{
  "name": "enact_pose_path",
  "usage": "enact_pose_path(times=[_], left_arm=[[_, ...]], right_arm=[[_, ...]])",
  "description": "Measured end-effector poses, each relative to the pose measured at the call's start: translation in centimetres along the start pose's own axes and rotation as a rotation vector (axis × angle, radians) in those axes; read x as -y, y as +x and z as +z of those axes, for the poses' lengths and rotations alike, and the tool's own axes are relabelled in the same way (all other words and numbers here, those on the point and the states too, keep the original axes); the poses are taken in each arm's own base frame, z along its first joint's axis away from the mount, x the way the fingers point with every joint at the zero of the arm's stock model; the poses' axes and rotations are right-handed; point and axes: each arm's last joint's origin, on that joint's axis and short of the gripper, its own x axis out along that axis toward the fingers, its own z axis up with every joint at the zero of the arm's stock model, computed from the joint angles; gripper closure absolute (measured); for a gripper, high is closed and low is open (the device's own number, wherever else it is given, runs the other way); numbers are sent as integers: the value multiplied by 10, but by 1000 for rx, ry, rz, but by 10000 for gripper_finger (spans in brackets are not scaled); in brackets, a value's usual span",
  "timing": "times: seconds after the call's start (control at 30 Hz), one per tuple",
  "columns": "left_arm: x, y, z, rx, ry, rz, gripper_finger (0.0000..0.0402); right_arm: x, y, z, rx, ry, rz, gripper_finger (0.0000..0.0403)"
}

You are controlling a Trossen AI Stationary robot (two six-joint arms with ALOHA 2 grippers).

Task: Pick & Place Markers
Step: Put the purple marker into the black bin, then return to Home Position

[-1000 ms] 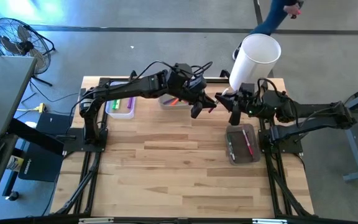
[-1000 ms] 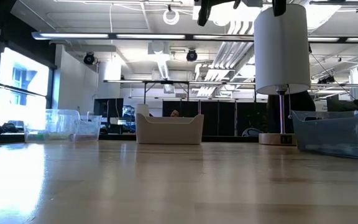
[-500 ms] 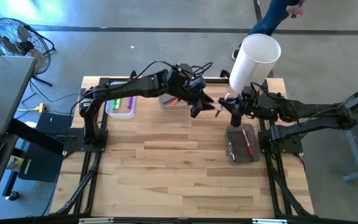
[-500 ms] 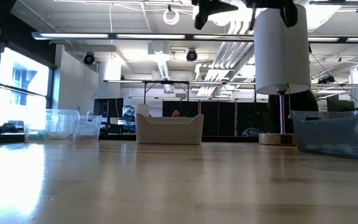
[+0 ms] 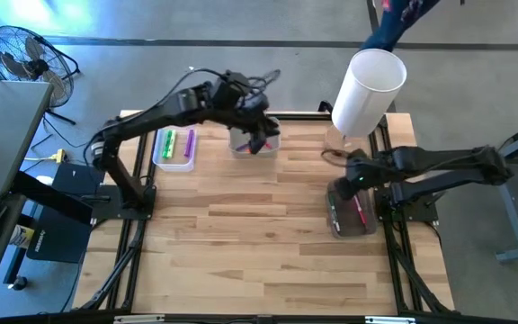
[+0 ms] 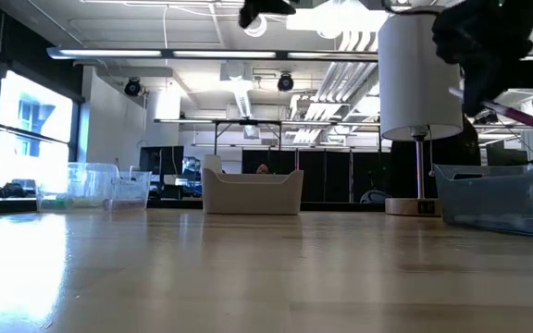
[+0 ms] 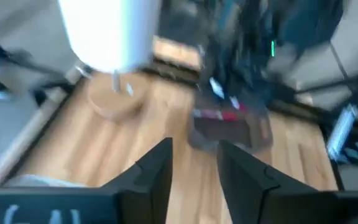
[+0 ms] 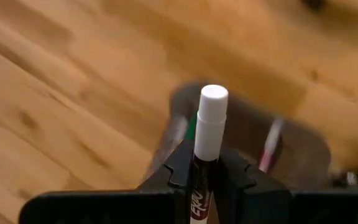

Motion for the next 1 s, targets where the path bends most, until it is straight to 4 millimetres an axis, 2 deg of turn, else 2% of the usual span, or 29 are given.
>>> enact_pose_path(times=[0.07, 0.2, 0.27, 0.4, 0.53, 0.7, 0.83, 1.0], left_arm=[[2, -8, 4, 29, -4, 39, 292], [3, -28, -2, -25, -5, 100, 317], [5, -38, 2, 6, 12, 124, 328], [7, -58, -13, 8, 10, 143, 345], [5, -70, -45, 6, -41, 147, 357], [4, -86, -95, 82, -80, 99, 389], [7, -85, -139, 202, -41, 49, 397], [6, -91, -197, 299, 21, 93, 401]], right_arm=[[-4, 8, -4, -77, 2, -45, 375], [-13, 19, -11, -138, -8, -102, 374], [-16, 23, -14, -151, -12, -116, 361], [-20, 25, -19, -154, -38, -129, 316], [-20, 23, -22, -144, -39, -136, 287], [-17, 14, -24, -101, -54, -96, 280], [-15, 0, -22, -5, -41, 22, 286], [-14, -19, -17, 124, -30, 204, 296]])
